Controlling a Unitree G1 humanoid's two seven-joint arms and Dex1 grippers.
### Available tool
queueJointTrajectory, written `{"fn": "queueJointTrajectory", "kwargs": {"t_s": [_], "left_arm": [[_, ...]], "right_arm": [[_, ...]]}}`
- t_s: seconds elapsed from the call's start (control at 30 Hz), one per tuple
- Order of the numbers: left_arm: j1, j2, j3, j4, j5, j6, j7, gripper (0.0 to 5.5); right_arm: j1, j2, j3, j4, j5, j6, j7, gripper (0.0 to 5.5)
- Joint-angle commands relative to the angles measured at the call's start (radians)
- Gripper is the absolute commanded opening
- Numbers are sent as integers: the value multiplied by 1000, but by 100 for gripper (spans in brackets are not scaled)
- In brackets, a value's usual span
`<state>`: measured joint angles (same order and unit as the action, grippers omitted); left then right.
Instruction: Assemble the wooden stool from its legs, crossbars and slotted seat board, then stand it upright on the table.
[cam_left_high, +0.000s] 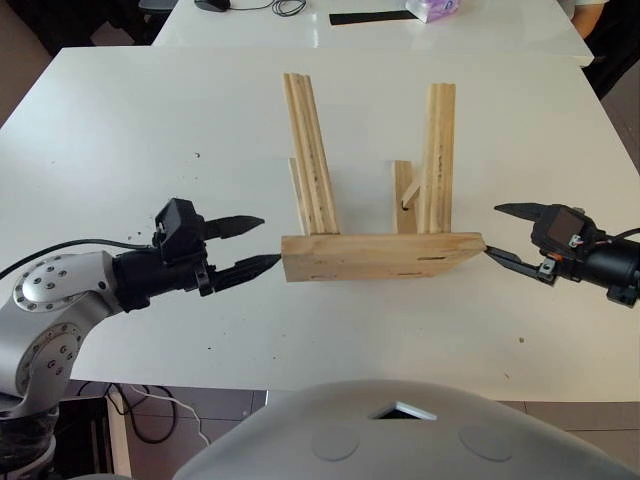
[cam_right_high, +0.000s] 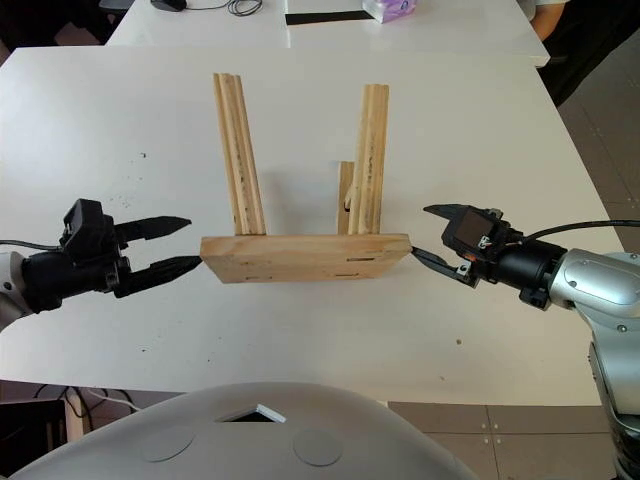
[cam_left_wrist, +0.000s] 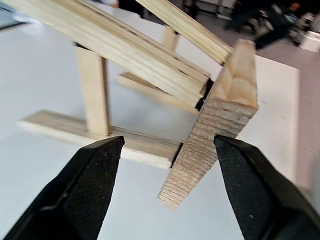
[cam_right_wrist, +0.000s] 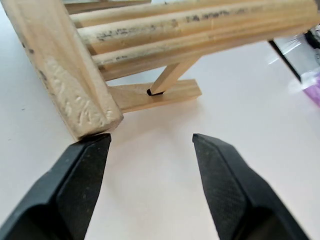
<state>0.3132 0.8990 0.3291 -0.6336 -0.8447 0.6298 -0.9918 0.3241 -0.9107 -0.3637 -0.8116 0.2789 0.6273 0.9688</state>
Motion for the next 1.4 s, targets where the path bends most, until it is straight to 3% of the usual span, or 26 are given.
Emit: {"fn": "queueJointTrajectory", "kwargs": {"t_s": [0.03,0.3,0.73,0.87,1.17,1.4], "left_arm": [[4,0,-61,-3,-2,-54,-126,337],[-42,-24,-111,259,213,-261,-260,337],[-77,44,-104,420,276,-340,-375,337],[-49,57,-147,480,372,-442,-407,337],[-51,-52,-302,514,495,-569,-347,337],[-65,-128,-367,594,574,-694,-282,337]], "right_arm": [[-33,6,66,-89,138,-65,79,305],[-50,16,77,108,144,-96,127,305],[-22,-13,38,308,251,-89,207,305],[-11,-18,102,401,198,-144,229,305],[-39,45,334,450,101,-252,217,305],[-99,90,384,520,70,-298,177,305]]}}
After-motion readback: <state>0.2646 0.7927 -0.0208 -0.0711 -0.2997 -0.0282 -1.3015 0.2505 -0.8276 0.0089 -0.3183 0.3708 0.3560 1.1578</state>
